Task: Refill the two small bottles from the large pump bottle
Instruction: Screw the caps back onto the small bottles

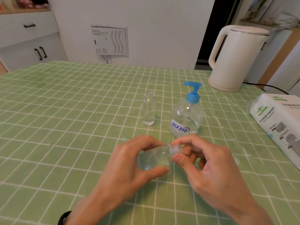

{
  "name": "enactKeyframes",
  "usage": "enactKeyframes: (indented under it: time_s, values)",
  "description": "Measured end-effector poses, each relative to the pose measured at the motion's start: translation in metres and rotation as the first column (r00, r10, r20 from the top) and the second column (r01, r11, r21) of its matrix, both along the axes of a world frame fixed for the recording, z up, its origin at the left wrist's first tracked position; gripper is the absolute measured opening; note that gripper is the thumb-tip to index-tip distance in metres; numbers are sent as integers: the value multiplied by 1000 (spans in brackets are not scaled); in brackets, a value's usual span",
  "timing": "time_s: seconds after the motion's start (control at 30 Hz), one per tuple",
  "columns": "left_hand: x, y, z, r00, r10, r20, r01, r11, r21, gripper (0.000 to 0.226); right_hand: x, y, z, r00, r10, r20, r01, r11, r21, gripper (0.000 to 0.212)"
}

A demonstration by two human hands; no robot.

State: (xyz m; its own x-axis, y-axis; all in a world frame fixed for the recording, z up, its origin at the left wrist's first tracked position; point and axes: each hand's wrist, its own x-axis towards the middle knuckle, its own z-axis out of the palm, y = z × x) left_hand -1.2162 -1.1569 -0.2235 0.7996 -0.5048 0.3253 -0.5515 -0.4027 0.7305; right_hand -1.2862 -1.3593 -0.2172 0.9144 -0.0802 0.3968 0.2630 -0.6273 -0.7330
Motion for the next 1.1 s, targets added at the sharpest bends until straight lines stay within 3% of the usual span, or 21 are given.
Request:
enactKeyframes:
  time_s: [0.1,0.17,0.23,0.33,0.43,0.63,0.77,0.9,1.0,1.1]
  values:
    - [2,2,0,999,19,38,-19,1000,11,38,1,3,3,1000,3,-20,-2,999,38,9]
    - [8,7,0,997,66,51,-66,998,-10,41,2,-1,10,999,-1,-39,5,996,94,23]
    - [20,15,-1,989,143,20,-141,986,-92,43,4,-16,18,994,-108,-34,112,986,127,31]
    - [40,36,-2,955,278,-106,-296,917,-267,46,4,-52,26,929,-368,-51,367,930,-28,23]
    - [56,59,-4,902,367,-228,-427,836,-343,50,2,-83,26,821,-522,-230,492,852,-179,25]
    - [62,67,-2,855,427,-293,-507,805,-307,51,-1,-89,27,717,-404,-568,296,914,-277,46]
    - [59,60,-3,863,420,-280,-494,817,-298,42,-1,-90,19,688,-422,-590,220,897,-384,41]
    - [61,60,-8,863,420,-280,-493,819,-292,66,-1,-91,13,717,-414,-560,215,897,-387,28]
    - [58,55,-3,856,480,-189,-516,802,-300,75,2,-86,15,788,-388,-479,260,913,-313,16]
    - [48,43,9,764,610,210,-527,777,-344,62,6,-79,15,842,-346,-414,264,933,-243,15]
